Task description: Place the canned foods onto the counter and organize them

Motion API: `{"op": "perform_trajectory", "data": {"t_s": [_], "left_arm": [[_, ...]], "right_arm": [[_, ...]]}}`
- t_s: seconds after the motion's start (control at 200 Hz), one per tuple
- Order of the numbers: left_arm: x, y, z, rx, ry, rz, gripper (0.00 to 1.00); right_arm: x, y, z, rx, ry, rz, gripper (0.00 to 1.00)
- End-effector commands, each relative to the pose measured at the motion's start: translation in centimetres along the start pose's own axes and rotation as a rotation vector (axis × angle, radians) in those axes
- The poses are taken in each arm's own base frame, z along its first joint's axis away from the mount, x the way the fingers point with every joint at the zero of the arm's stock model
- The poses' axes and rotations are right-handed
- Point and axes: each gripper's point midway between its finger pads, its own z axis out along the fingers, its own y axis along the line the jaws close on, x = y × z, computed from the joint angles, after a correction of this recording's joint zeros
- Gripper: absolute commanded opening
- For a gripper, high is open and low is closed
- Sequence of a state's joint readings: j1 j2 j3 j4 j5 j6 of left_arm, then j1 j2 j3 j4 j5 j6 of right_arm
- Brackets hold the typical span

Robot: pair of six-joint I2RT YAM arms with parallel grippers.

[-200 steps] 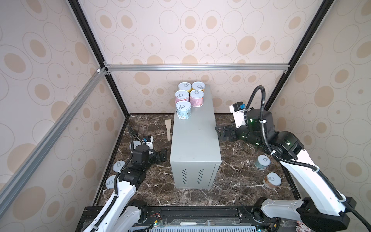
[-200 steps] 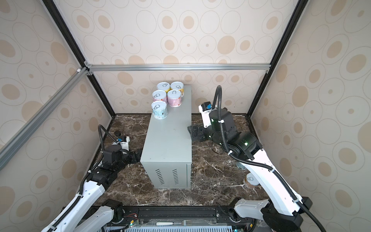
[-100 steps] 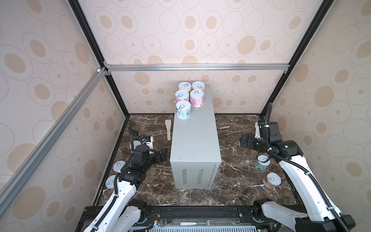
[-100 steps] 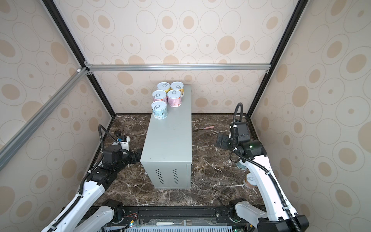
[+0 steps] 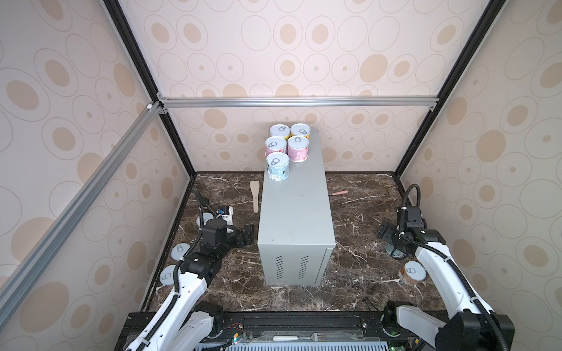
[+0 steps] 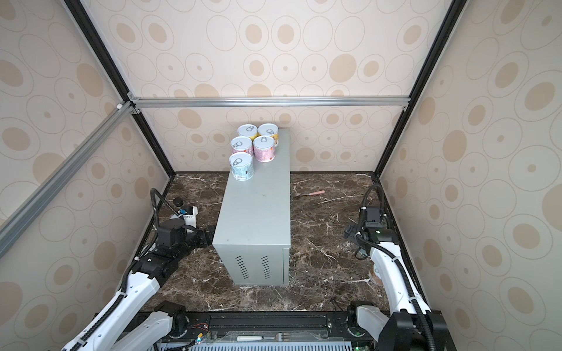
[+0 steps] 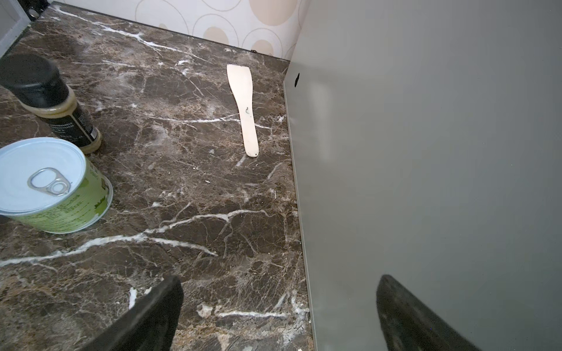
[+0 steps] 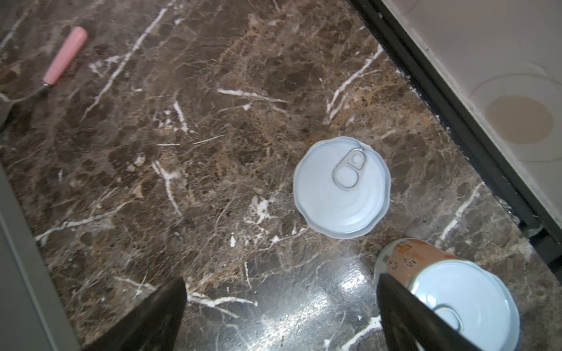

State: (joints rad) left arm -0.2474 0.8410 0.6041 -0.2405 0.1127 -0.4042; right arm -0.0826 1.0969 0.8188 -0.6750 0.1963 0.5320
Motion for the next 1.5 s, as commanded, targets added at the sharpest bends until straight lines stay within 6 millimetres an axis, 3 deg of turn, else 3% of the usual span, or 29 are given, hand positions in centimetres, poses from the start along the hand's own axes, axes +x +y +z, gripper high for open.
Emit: {"op": "perform_trajectory", "data": {"t_s": [0.0, 0.205, 0.57, 1.496], "left_arm": [[-0.3, 0.0, 0.4, 0.002, 0.006, 0.007, 0.99], [0.5, 0.3, 1.2, -0.013, 0.045, 0.007, 0.99], [0.9, 0.3, 1.7, -0.009, 0.068, 0.006, 0.99], [2.0, 0.7, 2.7, -0.026, 0.119, 0.004, 0.99]], "right_arm": [[-0.7, -1.5, 1.1, 0.062, -0.047, 0.079, 1.0], [-0.7, -3.2, 2.5, 0.115, -0.056, 0.114, 1.0], [-0.3, -4.4, 5.0, 0.157, -0.013, 0.168, 1.0], [-1.7, -3.9, 11.3, 0.202, 0.106, 0.22, 0.97]]}}
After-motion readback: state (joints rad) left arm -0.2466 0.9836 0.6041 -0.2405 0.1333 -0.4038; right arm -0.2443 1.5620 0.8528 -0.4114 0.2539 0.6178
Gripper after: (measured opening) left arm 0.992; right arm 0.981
